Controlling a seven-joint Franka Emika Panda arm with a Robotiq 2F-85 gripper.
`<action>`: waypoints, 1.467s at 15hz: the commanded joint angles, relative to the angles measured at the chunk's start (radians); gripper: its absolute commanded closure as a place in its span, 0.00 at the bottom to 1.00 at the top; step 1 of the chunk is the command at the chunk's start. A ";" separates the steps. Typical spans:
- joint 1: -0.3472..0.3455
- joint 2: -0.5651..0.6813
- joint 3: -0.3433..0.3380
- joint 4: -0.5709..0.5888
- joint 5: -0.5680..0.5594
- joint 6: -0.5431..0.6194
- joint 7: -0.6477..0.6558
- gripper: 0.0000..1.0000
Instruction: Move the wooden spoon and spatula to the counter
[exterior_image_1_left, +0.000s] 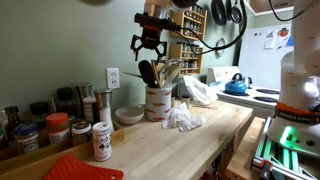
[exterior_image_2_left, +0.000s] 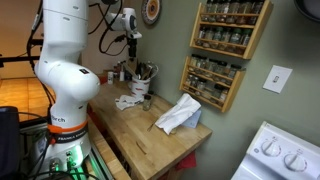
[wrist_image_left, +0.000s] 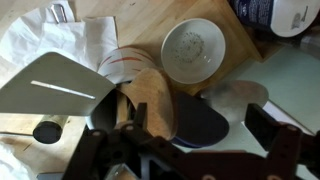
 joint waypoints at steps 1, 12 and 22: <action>0.032 0.022 -0.030 0.021 -0.063 0.000 0.086 0.00; 0.045 0.031 -0.054 0.028 -0.108 -0.047 0.167 0.36; 0.034 -0.013 -0.067 0.009 -0.080 -0.124 0.147 0.74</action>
